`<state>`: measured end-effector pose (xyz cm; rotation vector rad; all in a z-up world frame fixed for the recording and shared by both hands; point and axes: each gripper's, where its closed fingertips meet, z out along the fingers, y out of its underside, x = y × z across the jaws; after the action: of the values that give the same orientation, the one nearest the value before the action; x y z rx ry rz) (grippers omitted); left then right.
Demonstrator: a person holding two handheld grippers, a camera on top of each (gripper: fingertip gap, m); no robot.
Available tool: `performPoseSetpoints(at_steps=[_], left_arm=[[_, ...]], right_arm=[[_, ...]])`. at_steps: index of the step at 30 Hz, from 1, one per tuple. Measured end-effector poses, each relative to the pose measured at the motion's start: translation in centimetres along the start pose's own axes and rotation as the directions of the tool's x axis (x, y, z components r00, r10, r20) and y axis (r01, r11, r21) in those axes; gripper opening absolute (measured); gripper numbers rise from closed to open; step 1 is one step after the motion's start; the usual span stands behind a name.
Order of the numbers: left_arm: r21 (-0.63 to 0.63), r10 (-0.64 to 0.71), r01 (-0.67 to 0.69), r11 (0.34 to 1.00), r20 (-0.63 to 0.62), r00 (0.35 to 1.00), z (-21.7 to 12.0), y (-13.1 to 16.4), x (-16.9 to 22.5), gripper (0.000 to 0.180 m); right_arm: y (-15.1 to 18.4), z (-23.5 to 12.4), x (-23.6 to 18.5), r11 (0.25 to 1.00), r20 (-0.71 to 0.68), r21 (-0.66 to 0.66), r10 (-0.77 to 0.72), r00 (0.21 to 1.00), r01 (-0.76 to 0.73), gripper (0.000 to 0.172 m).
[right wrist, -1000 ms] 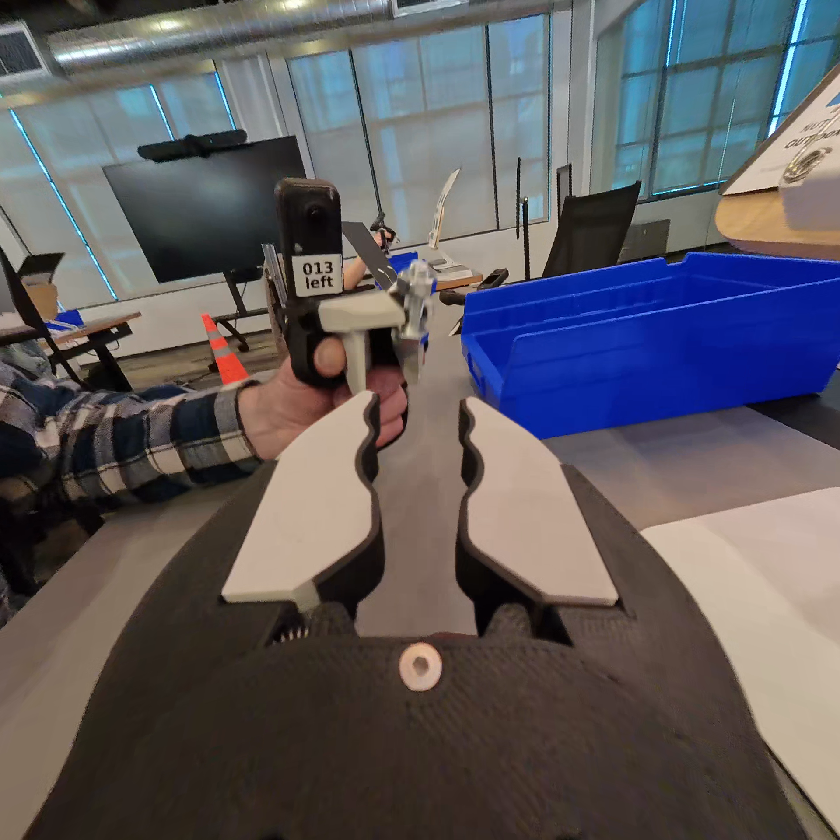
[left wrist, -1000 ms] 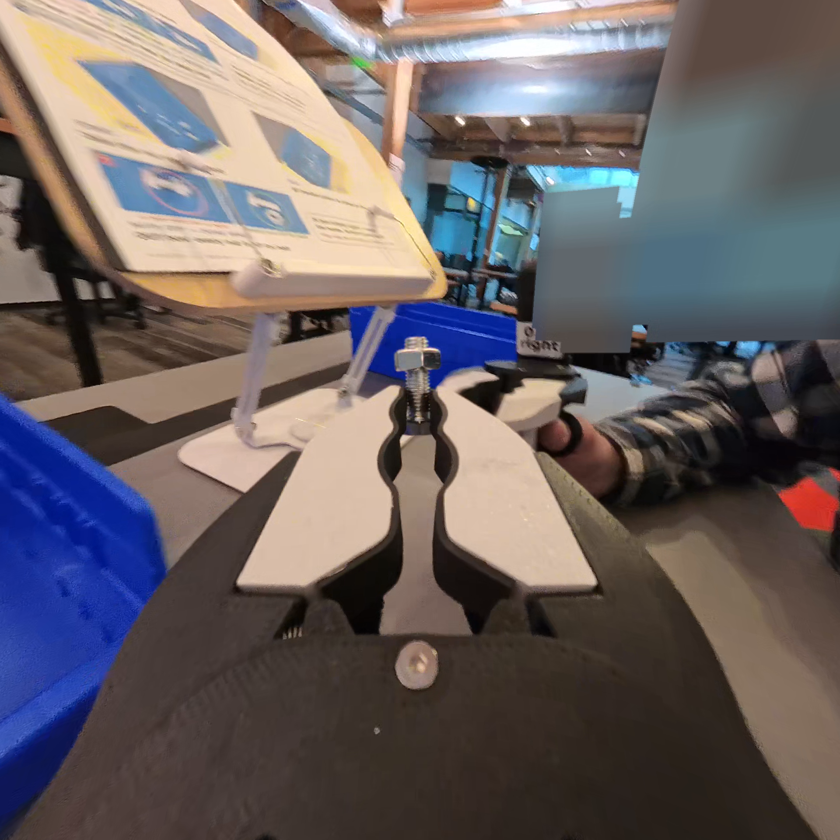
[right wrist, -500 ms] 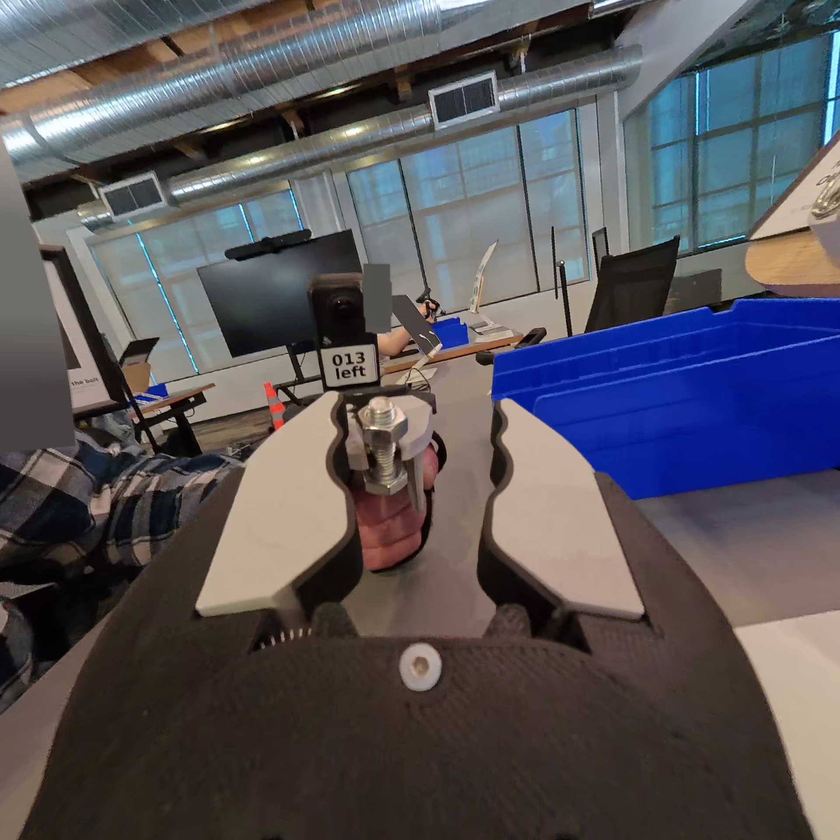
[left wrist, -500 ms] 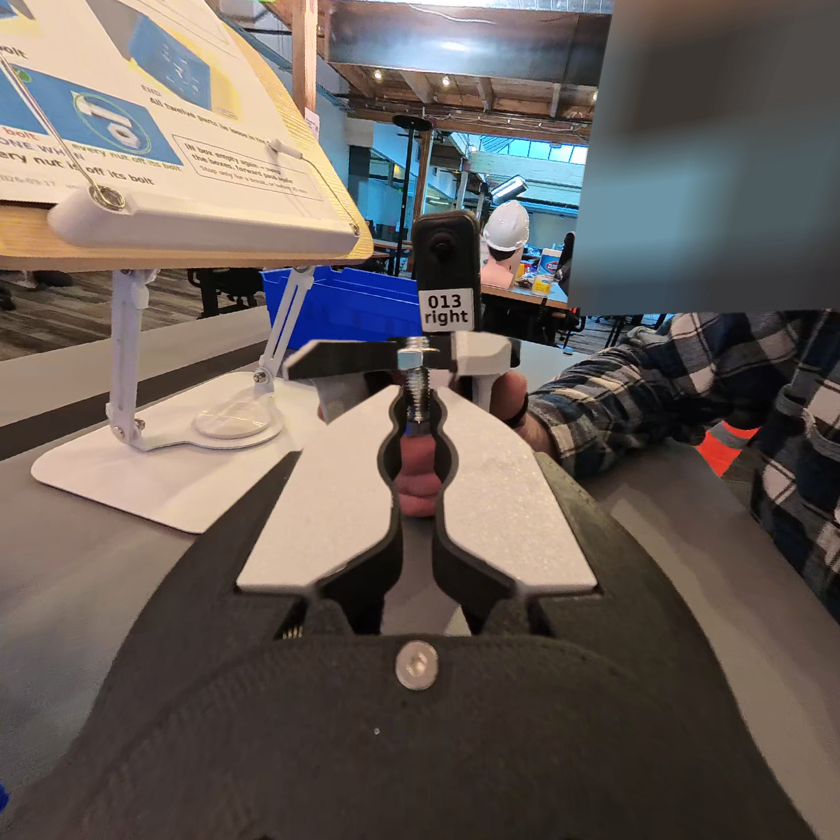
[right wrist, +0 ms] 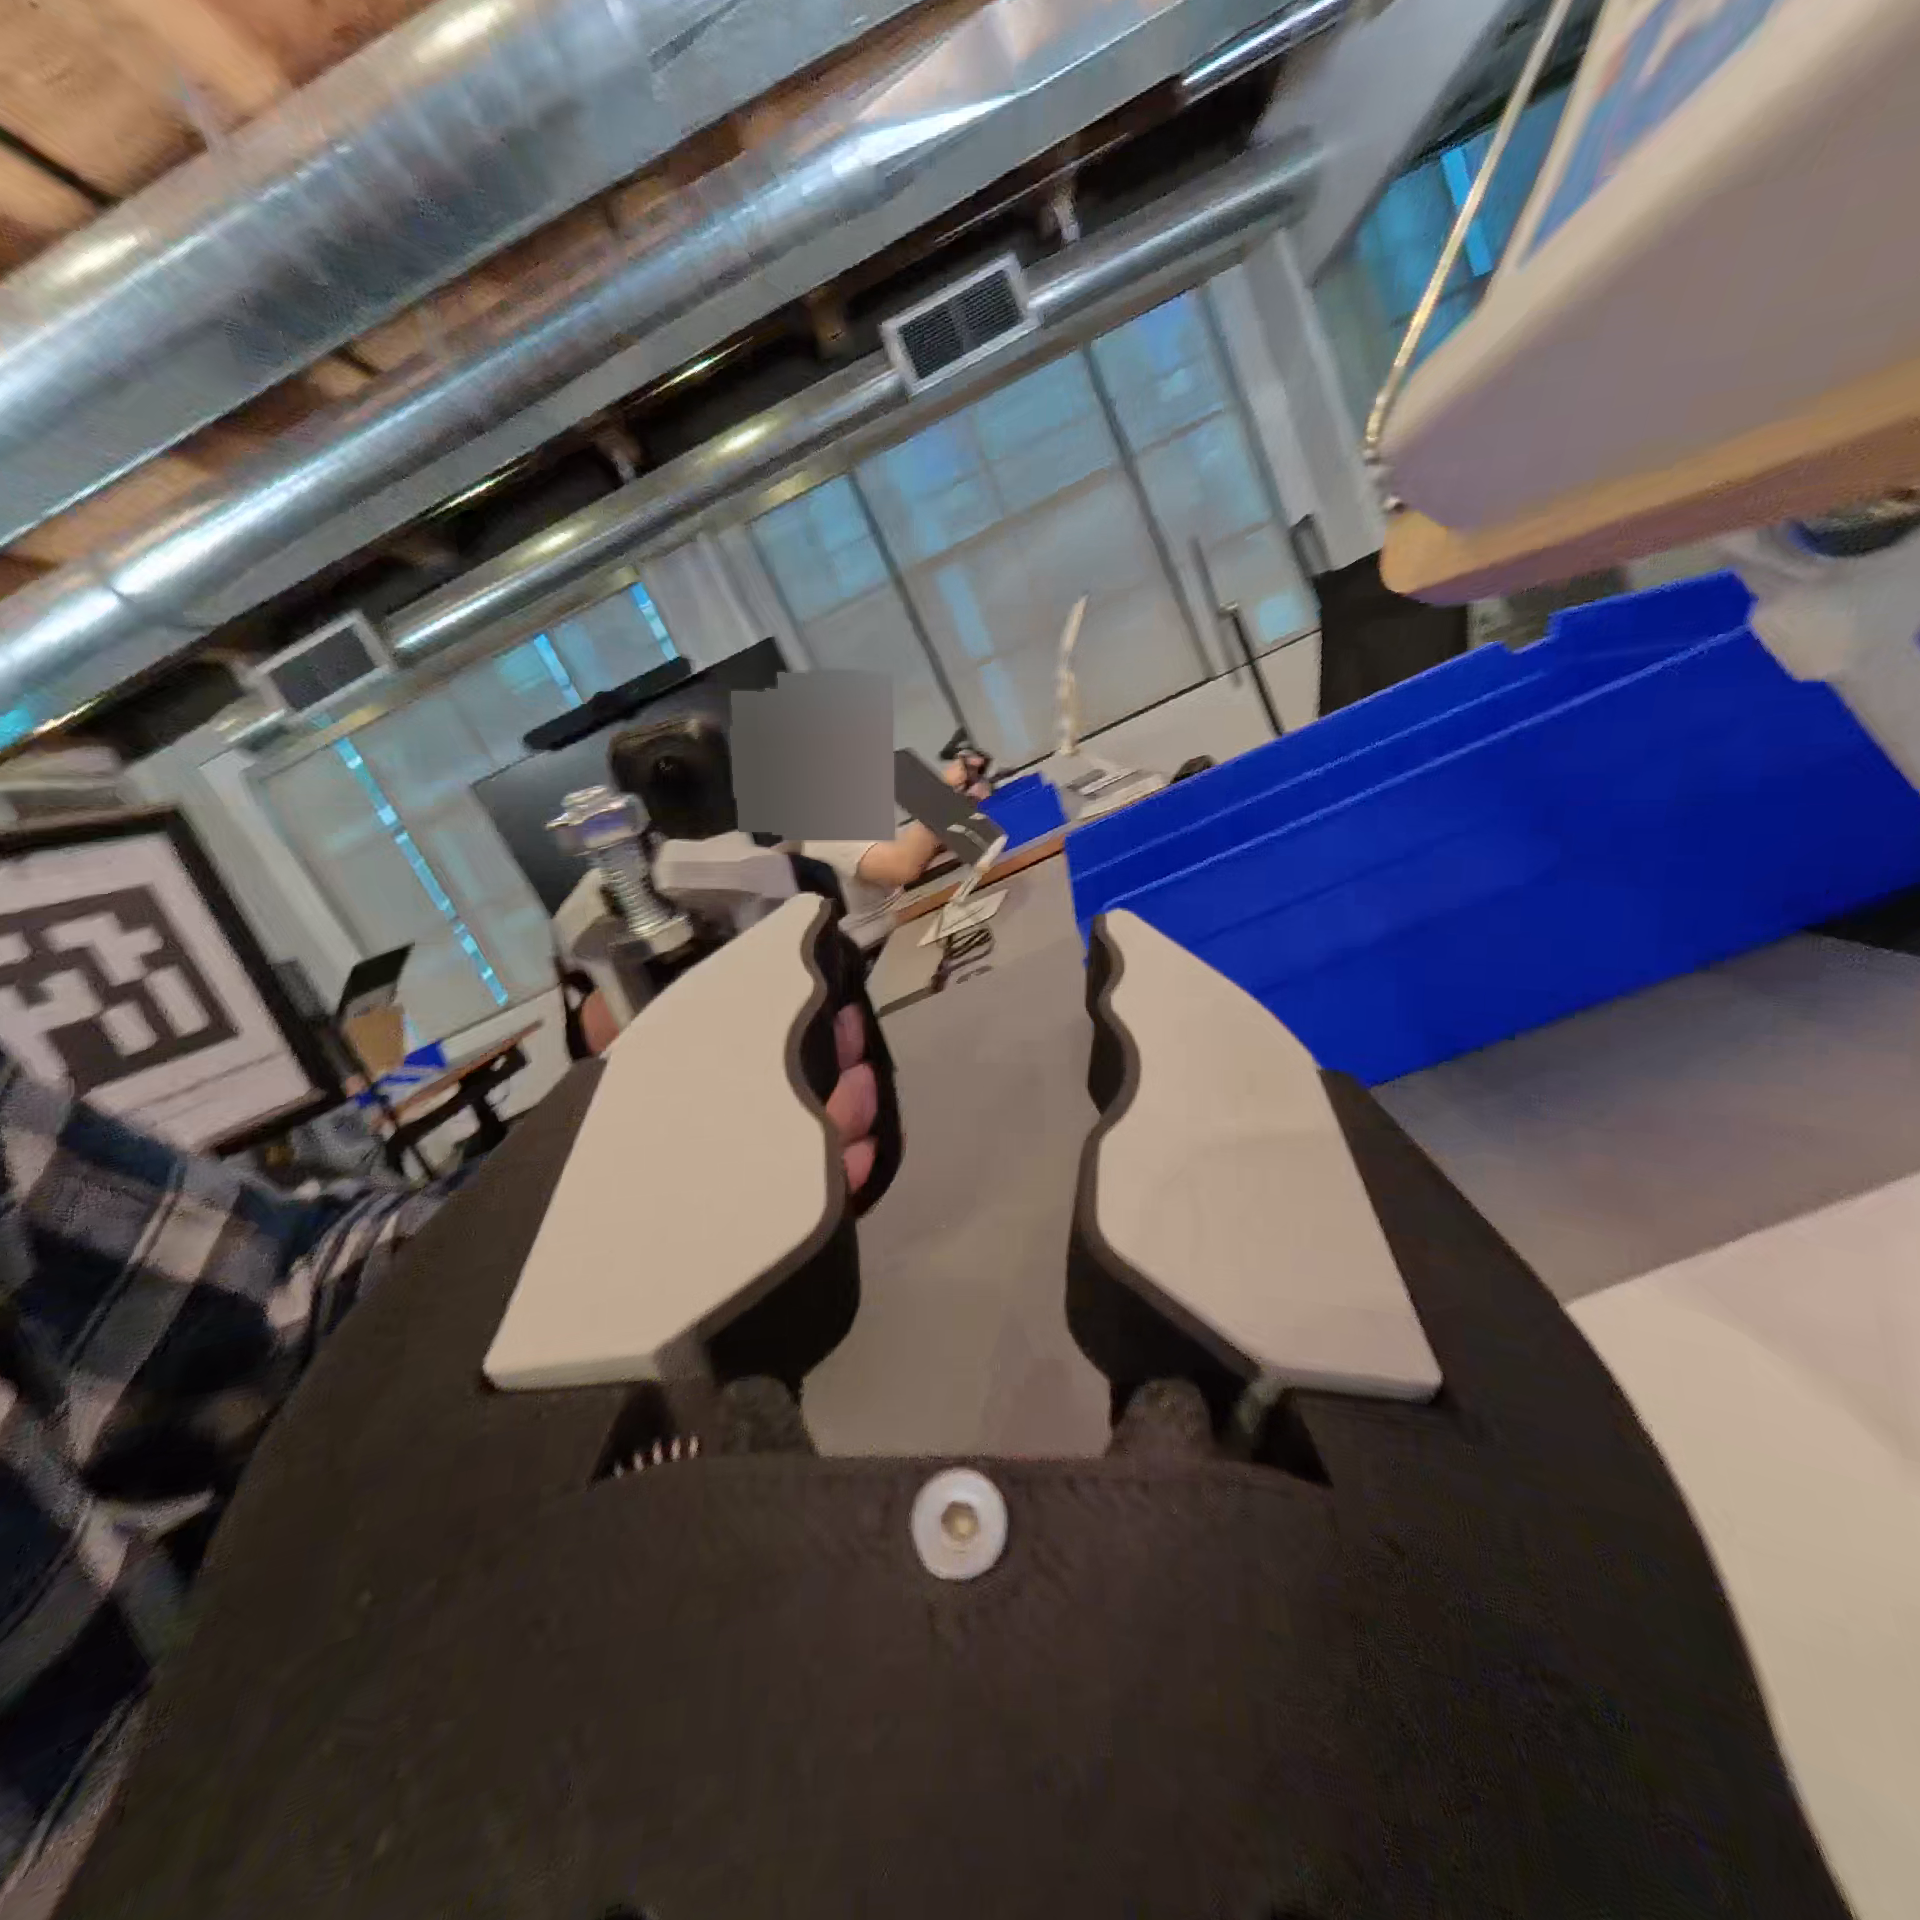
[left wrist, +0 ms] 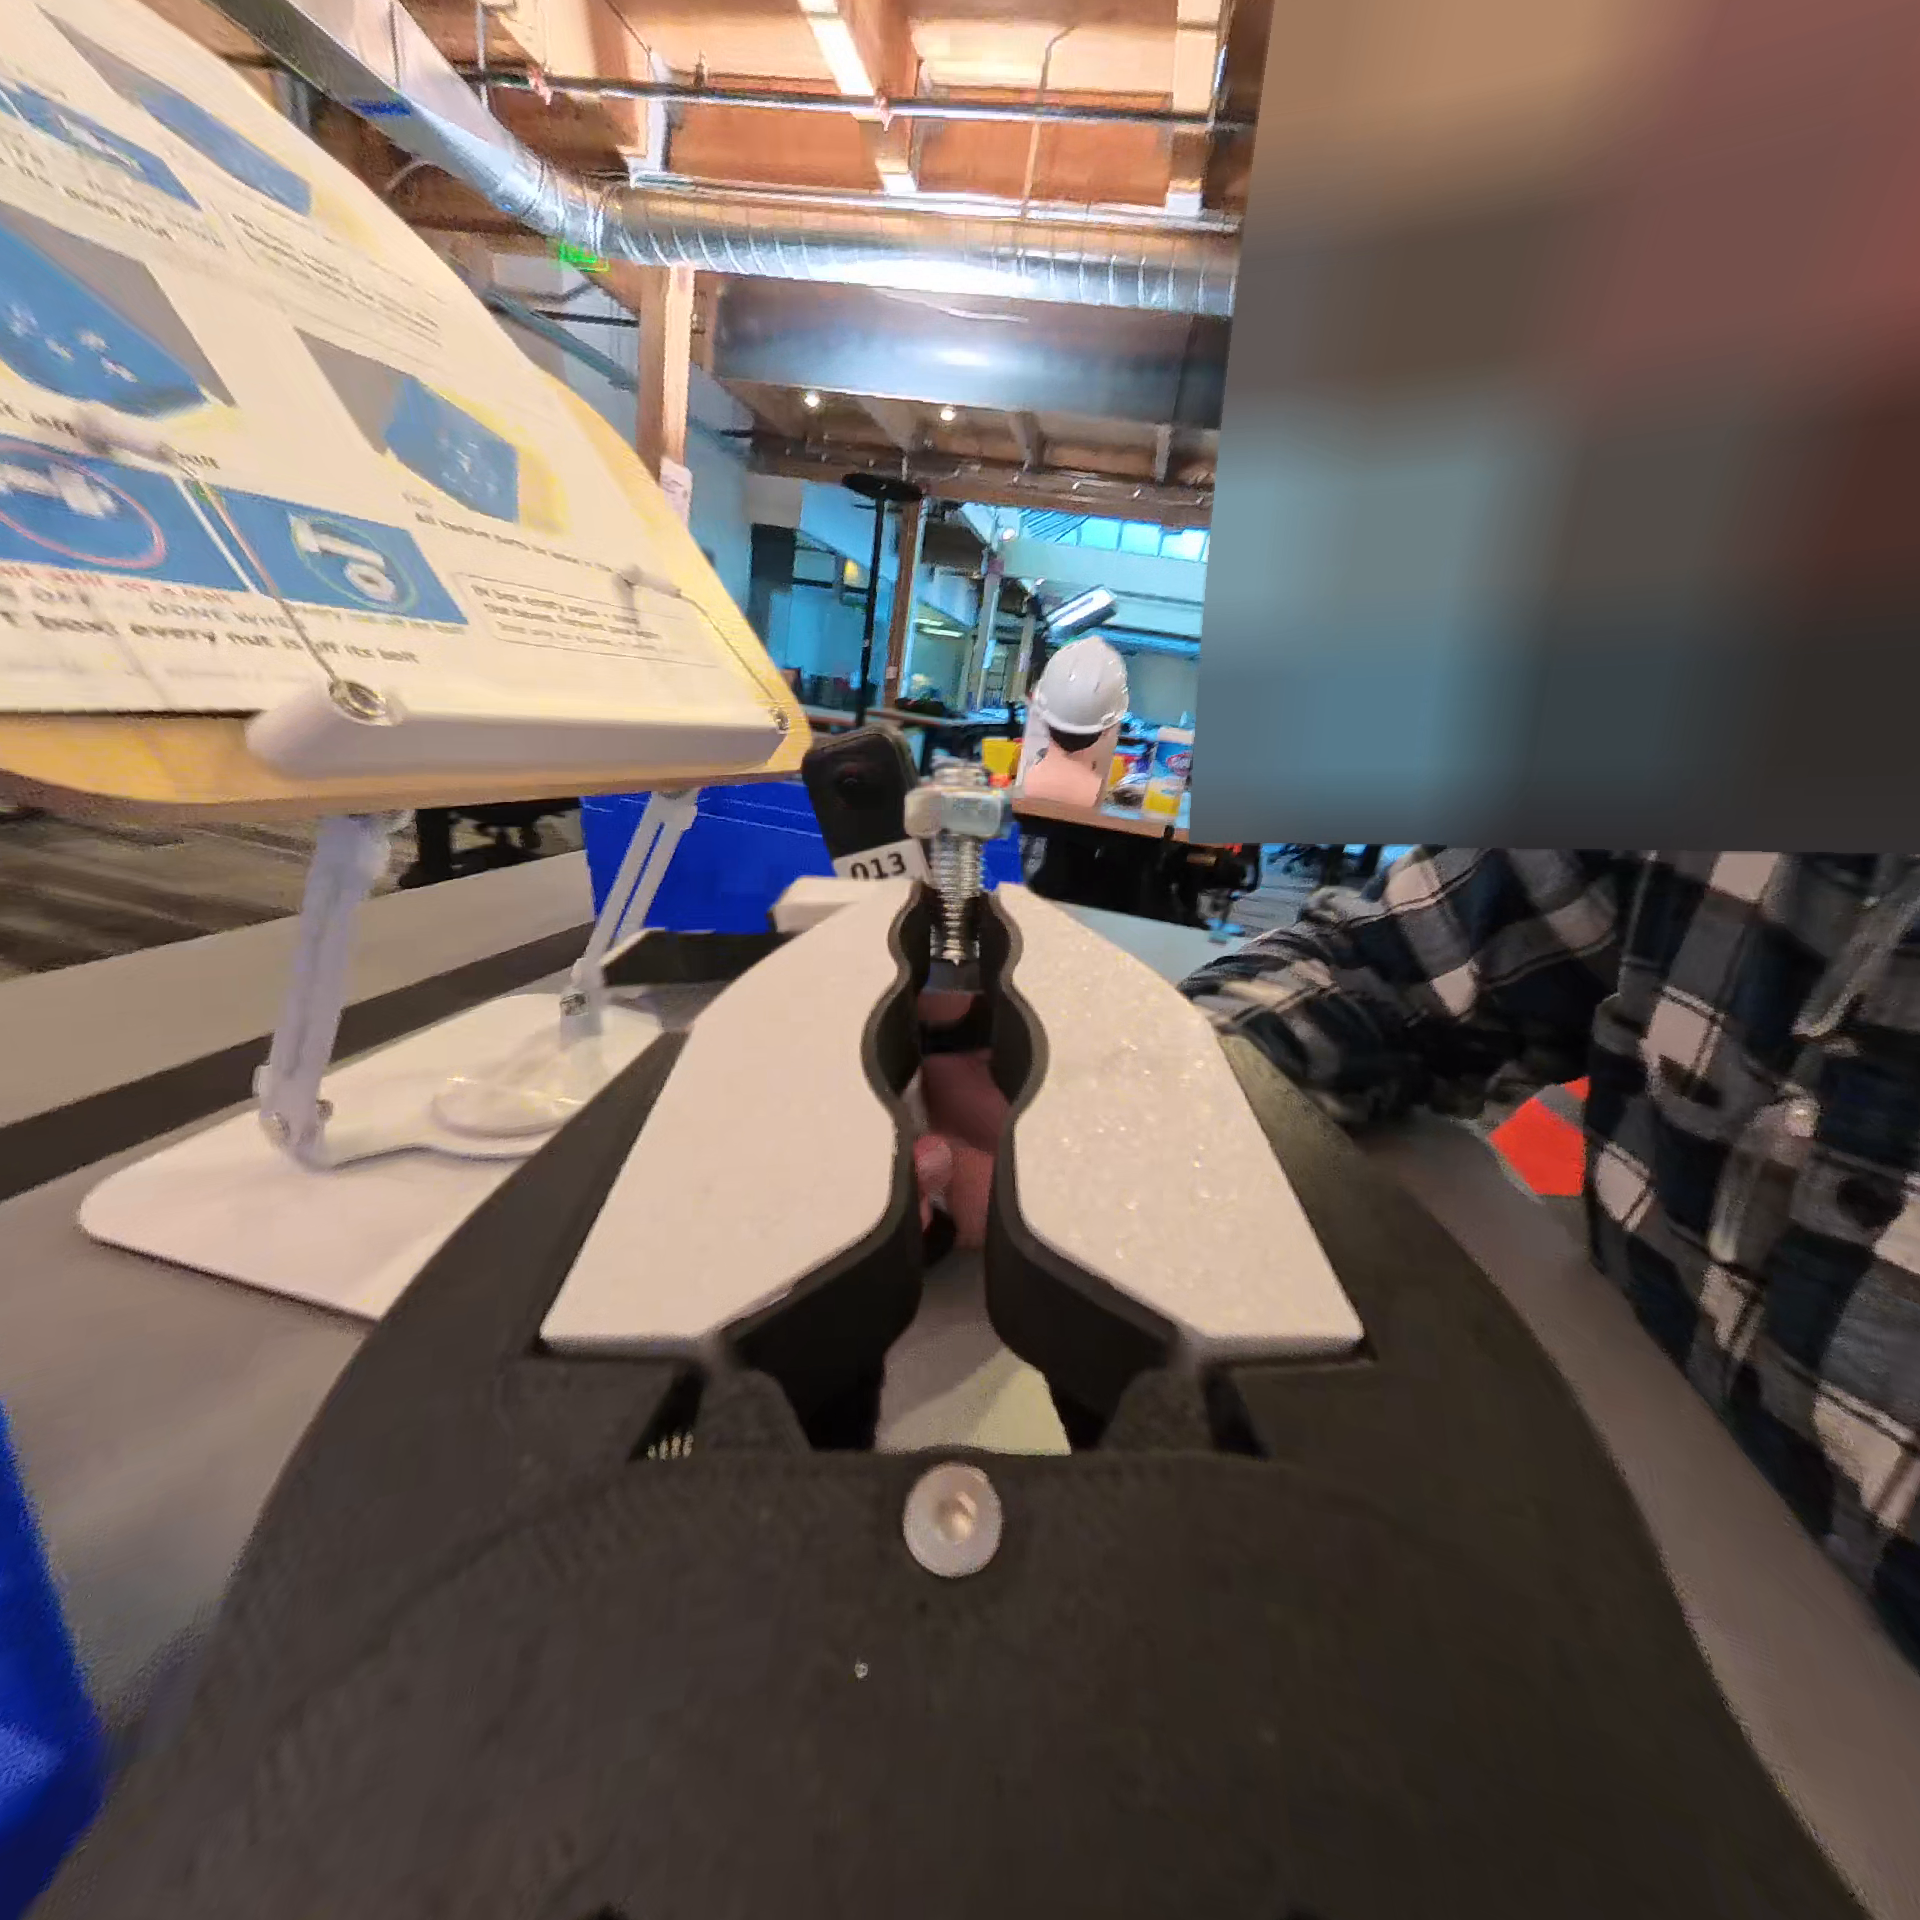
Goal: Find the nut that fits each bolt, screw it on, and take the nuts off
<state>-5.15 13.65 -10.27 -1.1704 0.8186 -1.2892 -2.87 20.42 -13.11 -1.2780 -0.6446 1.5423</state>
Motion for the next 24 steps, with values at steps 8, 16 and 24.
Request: performPoseSetpoints(at_steps=[8,16,24], left_arm=[[-0.099,0.000,0.003,0.995,0.034,0.999,0.6,2.6,-0.9,0.008],[-0.099,-0.024,0.026,0.995,0.016,1.000,1.1,2.9,-0.5,0.008],[-0.044,-0.012,0.013,0.999,0.023,1.000,-0.2,1.1,-0.7,0.008]], right_arm=[[1.2,2.1,-5.1,0.994,0.163,-0.022,-0.100,0.981,0.105,0.067],[0.7,1.8,-3.9,0.995,0.125,-0.015,-0.097,0.987,0.100,0.069],[0.1,1.1,-2.6,0.996,0.102,-0.017,-0.089,0.991,0.091,0.061]])
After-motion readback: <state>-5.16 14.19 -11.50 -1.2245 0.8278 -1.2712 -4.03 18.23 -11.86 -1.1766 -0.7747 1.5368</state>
